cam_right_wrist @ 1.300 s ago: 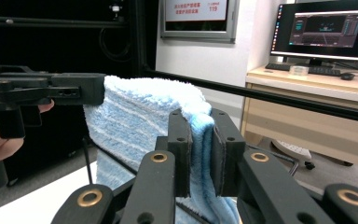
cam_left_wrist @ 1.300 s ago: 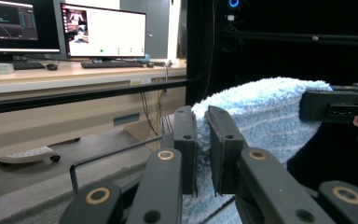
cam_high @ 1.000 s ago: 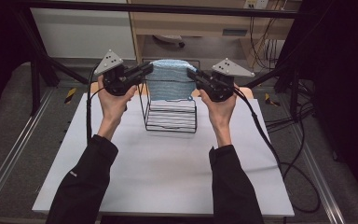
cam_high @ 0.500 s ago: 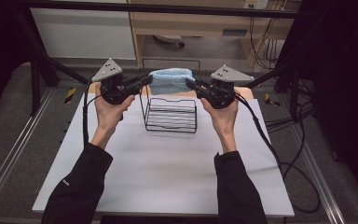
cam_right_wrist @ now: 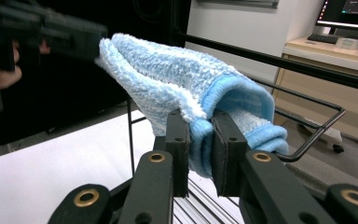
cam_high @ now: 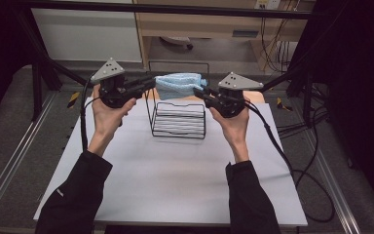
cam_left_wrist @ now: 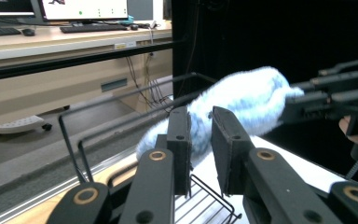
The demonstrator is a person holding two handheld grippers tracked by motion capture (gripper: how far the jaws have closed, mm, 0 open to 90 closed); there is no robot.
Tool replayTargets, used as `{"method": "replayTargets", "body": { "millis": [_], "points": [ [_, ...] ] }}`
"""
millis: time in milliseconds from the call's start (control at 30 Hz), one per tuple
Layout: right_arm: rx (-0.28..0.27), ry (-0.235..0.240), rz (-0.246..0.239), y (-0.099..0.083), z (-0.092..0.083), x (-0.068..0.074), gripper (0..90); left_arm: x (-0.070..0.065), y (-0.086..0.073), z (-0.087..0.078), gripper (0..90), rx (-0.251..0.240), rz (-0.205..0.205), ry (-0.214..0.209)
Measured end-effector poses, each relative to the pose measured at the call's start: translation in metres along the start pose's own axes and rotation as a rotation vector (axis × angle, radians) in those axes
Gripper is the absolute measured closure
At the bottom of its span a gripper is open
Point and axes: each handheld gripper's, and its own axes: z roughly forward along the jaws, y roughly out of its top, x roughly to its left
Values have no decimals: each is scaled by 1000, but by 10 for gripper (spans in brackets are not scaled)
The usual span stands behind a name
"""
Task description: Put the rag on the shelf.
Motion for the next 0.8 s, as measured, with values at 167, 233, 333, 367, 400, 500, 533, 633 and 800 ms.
{"method": "replayTargets", "body": {
  "millis": [167,233,333,367,400,500,533,633,800],
  "points": [
    [5,3,-5,-3,0,1,788,4,14,4,815,21,-32,12],
    [5,4,-8,-3,0,1,787,6,16,9,835,43,-54,7],
    [3,7,-10,-4,0,1,782,5,14,15,872,87,-64,-15],
    [2,7,-11,-4,-1,1,778,4,13,17,884,100,-58,-20],
    [3,6,-12,-5,-1,1,775,2,11,18,890,113,-54,-23],
    [8,7,-14,-6,-1,1,744,-1,5,19,894,143,-45,-36],
    [12,8,-14,-6,-1,2,726,-1,3,20,895,150,-44,-40],
    [21,8,-7,-6,-2,3,663,-3,-2,20,895,170,-31,-44],
    [9,3,0,-4,-8,4,505,-6,-9,21,895,191,-6,-40]
  ]
}}
